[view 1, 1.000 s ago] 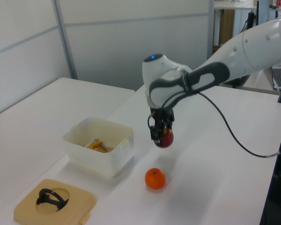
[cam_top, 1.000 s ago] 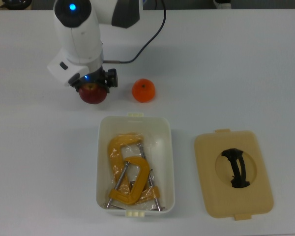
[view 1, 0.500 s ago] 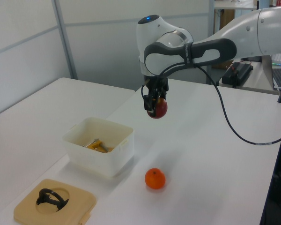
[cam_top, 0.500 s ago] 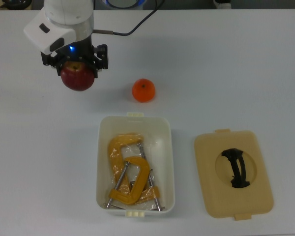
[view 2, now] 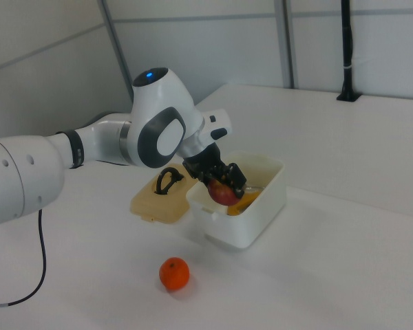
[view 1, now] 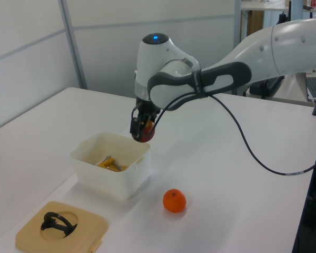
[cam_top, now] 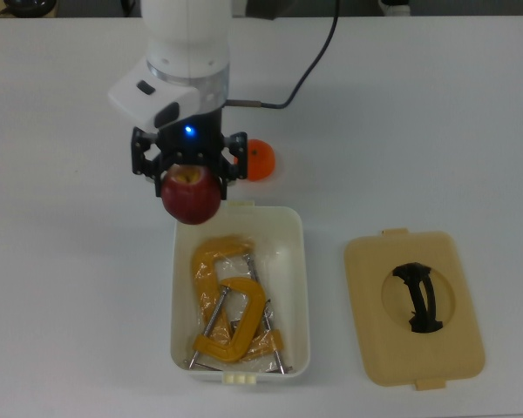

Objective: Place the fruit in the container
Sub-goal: 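Lift the red apple and carry it over the white box, then lower the apple into the box and open the gripper, then move the gripper to the orange mandarin and grasp it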

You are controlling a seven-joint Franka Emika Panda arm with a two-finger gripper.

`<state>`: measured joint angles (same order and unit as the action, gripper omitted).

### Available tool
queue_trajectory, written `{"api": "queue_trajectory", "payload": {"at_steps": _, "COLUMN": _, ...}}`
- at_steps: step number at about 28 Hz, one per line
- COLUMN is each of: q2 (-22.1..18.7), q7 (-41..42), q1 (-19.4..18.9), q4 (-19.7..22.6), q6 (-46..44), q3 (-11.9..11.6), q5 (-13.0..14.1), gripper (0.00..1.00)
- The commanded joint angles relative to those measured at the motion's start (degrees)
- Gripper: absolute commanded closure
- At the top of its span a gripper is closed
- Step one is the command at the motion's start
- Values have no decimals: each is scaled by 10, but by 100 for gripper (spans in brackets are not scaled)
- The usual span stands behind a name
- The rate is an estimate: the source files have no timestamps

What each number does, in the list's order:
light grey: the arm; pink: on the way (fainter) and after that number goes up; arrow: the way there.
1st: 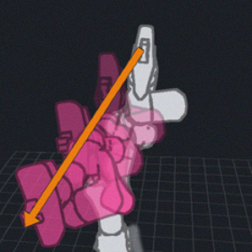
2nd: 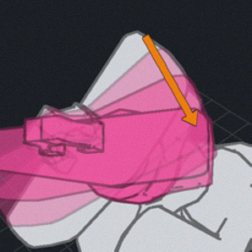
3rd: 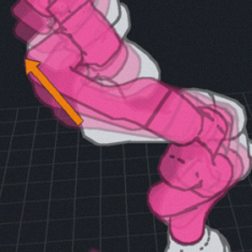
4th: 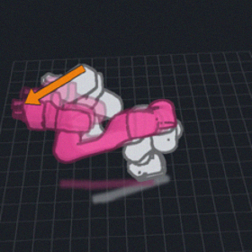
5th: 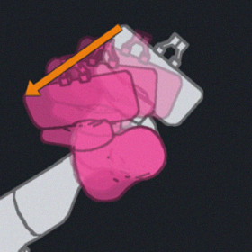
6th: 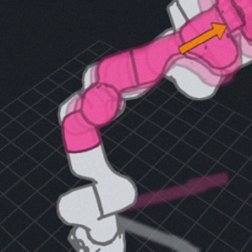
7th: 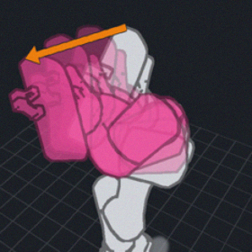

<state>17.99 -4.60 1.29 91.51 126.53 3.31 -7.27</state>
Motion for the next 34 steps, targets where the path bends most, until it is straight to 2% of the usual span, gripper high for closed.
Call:
{"api": "queue_trajectory", "payload": {"at_steps": 1, "q2": 7, "q7": -12, "q1": -1, "q4": -6, "q6": 16, "q3": 6, "q5": -1, "gripper": 10}}
{"api": "queue_trajectory", "payload": {"at_steps": 2, "q2": 8, "q7": -15, "q1": -1, "q4": -6, "q6": 16, "q3": 9, "q5": 0, "gripper": 0}}
{"api": "queue_trajectory", "payload": {"at_steps": 11, "q2": -5, "q7": -45, "q1": -2, "q4": 13, "q6": -9, "q3": 19, "q5": -1, "gripper": 0}}
{"api": "queue_trajectory", "payload": {"at_steps": 16, "q2": -17, "q7": -40, "q1": -2, "q4": 20, "q6": -80, "q3": 42, "q5": 0, "gripper": 0}}
{"api": "queue_trajectory", "payload": {"at_steps": 20, "q2": -28, "q7": -23, "q1": -2, "q4": 38, "q6": -147, "q3": 65, "q5": 0, "gripper": 0}}
{"api": "queue_trajectory", "payload": {"at_steps": 23, "q2": -31, "q7": 3, "q1": -3, "q4": 58, "q6": -179, "q3": 73, "q5": 0, "gripper": 0}}
{"api": "queue_trajectory", "payload": {"at_steps": 27, "q2": -31, "q7": 12, "q1": -3, "q4": 81, "q6": -187, "q3": 87, "q5": 0, "gripper": 0}}
{"api": "queue_trajectory", "payload": {"at_steps": 34, "q2": -23, "q7": 13, "q1": -9, "q4": 135, "q6": -176, "q3": 89, "q5": -3, "gripper": 0}}
